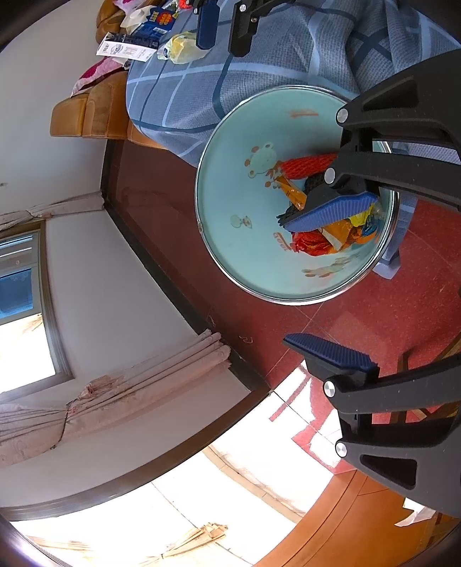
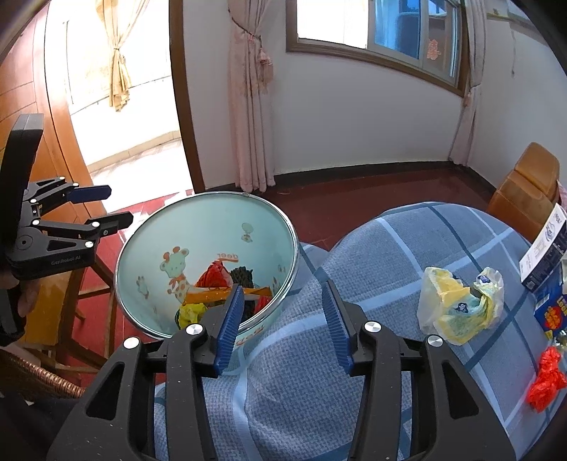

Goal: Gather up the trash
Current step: 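Move both grippers back over the table toward the remaining bags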

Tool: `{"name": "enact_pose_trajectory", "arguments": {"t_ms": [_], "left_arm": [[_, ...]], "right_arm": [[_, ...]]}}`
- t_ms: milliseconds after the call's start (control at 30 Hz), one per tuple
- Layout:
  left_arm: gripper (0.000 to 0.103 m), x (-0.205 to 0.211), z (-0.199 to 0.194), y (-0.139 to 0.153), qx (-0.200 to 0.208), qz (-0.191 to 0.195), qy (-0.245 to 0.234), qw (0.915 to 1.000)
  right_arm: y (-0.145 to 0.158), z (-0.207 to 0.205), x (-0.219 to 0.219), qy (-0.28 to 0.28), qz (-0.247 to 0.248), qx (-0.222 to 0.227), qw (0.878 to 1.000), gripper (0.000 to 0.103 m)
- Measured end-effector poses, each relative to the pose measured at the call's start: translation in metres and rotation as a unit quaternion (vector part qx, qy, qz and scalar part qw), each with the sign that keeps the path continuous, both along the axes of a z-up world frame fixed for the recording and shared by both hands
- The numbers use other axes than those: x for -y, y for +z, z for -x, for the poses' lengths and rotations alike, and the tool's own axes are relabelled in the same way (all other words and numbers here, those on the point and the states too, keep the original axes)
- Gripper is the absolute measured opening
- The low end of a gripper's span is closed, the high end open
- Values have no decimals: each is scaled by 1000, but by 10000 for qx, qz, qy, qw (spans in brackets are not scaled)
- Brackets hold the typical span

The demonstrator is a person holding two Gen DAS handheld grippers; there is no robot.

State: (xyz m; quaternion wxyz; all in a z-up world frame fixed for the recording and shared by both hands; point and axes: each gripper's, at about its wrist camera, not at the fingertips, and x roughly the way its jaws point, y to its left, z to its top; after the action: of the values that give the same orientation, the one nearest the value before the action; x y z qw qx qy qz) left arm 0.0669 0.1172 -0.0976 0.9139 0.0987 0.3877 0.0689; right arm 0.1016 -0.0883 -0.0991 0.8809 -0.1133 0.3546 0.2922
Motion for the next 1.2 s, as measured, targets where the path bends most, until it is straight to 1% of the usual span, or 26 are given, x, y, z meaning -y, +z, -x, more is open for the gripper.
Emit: {"name": "enact_pose_trajectory", "arguments": {"t_ms": [167, 233, 300, 367, 500, 533, 633, 733, 833, 867, 967, 1000, 1067, 1133, 1167, 1200], "left_arm": [[63, 2, 0, -2, -19, -16, 0, 10000], [65, 4, 0, -3, -29, -31, -3, 10000], [71, 4, -1, -4, -32, -45, 12, 10000], [71, 3, -2, -5, -60, -13, 1, 10000], [71, 4, -4, -8, -145, 95, -37, 9998], [71, 6, -4, -8, -164, 112, -51, 9998], [71, 19, -5, -7, -156, 93, -185, 9997], [72, 40, -8, -4, -122, 66, -406, 9991], [72, 64, -12, -1, -95, 54, -625, 9980], [72, 70, -13, -1, -86, 61, -687, 9976], [72, 96, -16, 2, -58, 85, -920, 9957], [72, 106, -17, 2, -44, 91, -1004, 9949], [72, 126, -21, 2, -22, 114, -1159, 9932], [72, 144, -25, 3, 0, 148, -1277, 9917], [72, 155, -28, 3, 15, 174, -1344, 9908], [72, 165, -30, 4, 31, 199, -1395, 9900]], "right_arm": [[0, 1, 3, -62, -11, 14, 10000, 51], [-2, 1, 4, -97, -7, 6, 10000, 51], [-3, 1, 6, -125, -14, -17, 9999, 52], [-4, 1, 8, -156, -23, -32, 9999, 52], [-4, 2, 13, -272, 20, -15, 9996, 59], [-2, 4, 17, -333, 17, 13, 9994, 62], [1, 7, 31, -520, 51, 75, 9986, 62], [2, 9, 62, -953, 74, 90, 9954, 63], [1, 11, 99, -1484, 82, 97, 9888, 63], [0, 12, 119, -1761, 74, 98, 9843, 63], [-3, 17, 163, -2311, 52, 80, 9729, 65], [-3, 19, 175, -2462, 32, 75, 9692, 67], [-4, 24, 203, -2789, -6, 56, 9603, 67], [-5, 29, 222, -3023, -31, 46, 9532, 67], [-6, 32, 234, -3191, -35, 43, 9477, 68], [-6, 34, 243, -3298, -46, 46, 9440, 69]]}}
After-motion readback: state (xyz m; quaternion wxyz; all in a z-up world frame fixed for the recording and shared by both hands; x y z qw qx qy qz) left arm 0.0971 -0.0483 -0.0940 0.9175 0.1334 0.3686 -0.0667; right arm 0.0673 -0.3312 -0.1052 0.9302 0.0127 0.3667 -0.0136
